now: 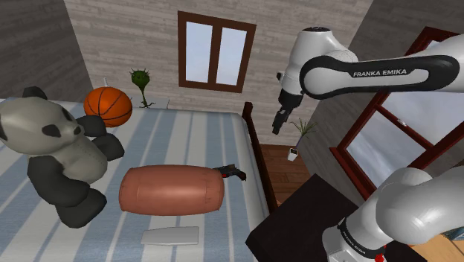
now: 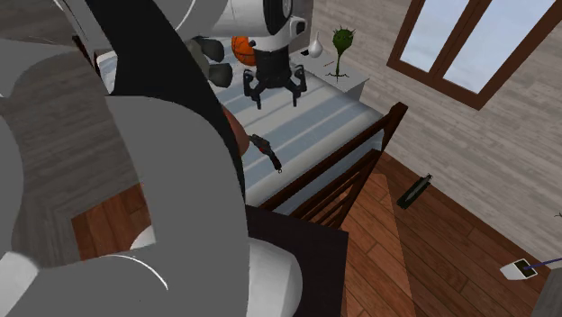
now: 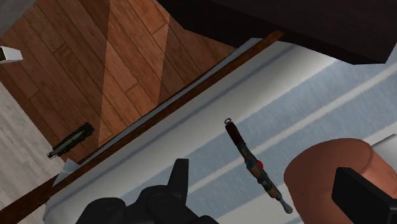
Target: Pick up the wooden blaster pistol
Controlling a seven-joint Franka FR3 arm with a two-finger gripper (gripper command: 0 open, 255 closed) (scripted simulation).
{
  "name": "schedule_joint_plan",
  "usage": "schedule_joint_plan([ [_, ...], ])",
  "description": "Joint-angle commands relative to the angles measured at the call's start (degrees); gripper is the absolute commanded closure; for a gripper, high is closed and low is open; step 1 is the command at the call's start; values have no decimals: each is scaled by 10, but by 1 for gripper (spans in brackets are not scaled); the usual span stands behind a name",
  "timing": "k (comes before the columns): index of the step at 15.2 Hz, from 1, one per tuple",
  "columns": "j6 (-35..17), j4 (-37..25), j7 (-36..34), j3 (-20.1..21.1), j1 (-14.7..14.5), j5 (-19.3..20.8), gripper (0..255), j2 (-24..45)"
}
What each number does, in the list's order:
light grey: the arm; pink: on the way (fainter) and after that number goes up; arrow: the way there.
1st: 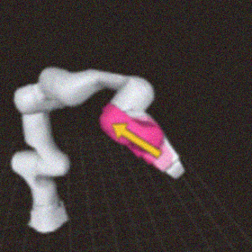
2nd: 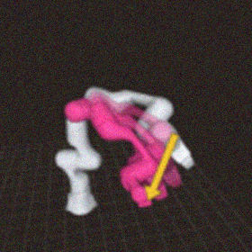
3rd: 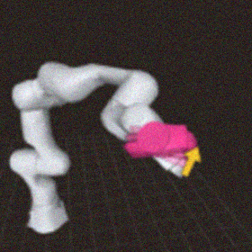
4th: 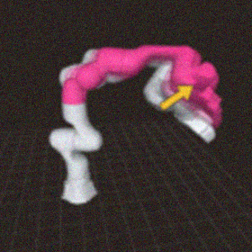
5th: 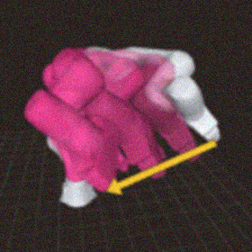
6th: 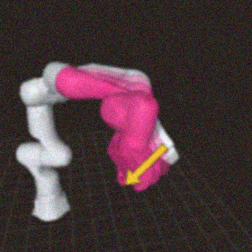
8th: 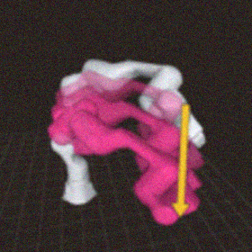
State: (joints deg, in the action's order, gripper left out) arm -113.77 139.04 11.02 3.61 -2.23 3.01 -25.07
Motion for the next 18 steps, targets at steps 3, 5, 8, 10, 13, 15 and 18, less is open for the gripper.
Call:
schedule_joint_plan([
  [3, -62, -13, 38, 2, -10, 9, 0, 86],
  [5, -87, -24, 55, 5, -15, 13, 0, 130],
  [8, -122, -44, 78, 10, -22, 22, 0, 195],
  [10, -143, -61, 93, 14, -26, 30, 0, 239],
  [13, -170, -88, 112, 21, -32, 43, 0, 304],
  [15, -186, -109, 123, 25, -37, 54, 0, 347],
  [18, -205, -143, 139, 30, -45, 71, 0, 411],
])
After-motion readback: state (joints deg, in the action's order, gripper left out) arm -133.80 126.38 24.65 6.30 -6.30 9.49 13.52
